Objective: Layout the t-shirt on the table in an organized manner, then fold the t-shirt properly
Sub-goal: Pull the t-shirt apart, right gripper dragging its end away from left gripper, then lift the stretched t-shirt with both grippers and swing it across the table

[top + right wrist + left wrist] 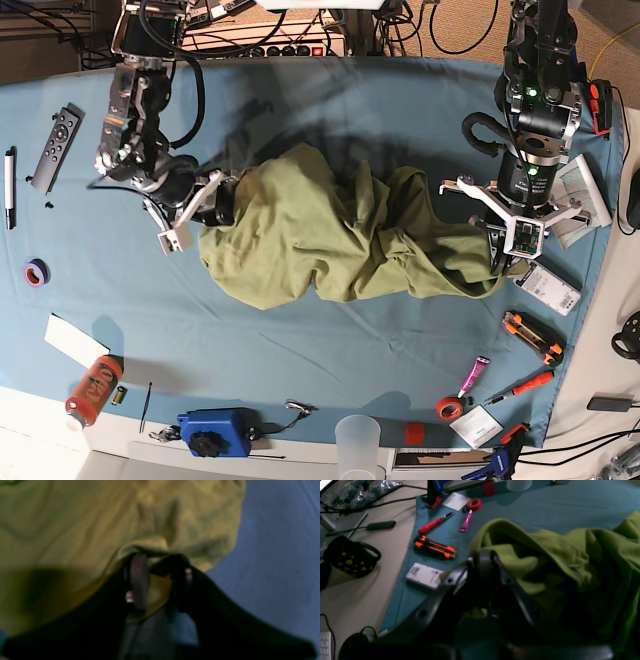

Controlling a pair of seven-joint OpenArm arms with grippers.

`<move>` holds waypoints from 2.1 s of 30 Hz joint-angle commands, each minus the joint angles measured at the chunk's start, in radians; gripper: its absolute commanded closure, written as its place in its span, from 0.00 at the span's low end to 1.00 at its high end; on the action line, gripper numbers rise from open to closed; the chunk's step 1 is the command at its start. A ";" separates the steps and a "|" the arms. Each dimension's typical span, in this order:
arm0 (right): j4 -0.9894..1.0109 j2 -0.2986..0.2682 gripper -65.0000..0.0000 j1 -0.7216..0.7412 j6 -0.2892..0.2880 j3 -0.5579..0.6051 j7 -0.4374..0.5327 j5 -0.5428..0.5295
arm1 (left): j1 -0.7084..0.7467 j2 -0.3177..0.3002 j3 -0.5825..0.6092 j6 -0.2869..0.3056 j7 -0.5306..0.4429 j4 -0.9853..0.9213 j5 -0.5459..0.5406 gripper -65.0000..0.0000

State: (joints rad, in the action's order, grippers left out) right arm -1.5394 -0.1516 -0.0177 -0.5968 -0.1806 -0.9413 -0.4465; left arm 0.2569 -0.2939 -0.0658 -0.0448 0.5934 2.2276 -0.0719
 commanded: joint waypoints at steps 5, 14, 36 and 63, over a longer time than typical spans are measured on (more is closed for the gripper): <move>-0.008 -0.009 1.00 0.060 0.011 -0.013 -0.002 0.025 | -0.007 -0.002 -0.003 -0.006 -0.025 0.017 0.004 1.00; -0.040 -0.010 1.00 0.262 0.010 -0.155 0.055 0.026 | -0.002 -0.002 -0.003 -0.006 -0.024 0.017 0.004 1.00; -0.035 -0.209 1.00 0.308 0.175 -0.182 0.149 0.365 | -0.002 -0.003 -0.003 -0.006 -0.006 0.017 0.004 1.00; -0.035 -0.209 1.00 0.448 0.280 -0.181 0.205 0.372 | -0.156 -0.103 -0.003 0.091 -0.067 -0.022 0.007 1.00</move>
State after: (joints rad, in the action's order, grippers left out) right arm -1.5574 -0.3405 0.3992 -0.3233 -0.3580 -0.7692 -0.0761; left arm 0.1135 -0.3859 -0.0654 0.0563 0.5583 2.1925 -0.0731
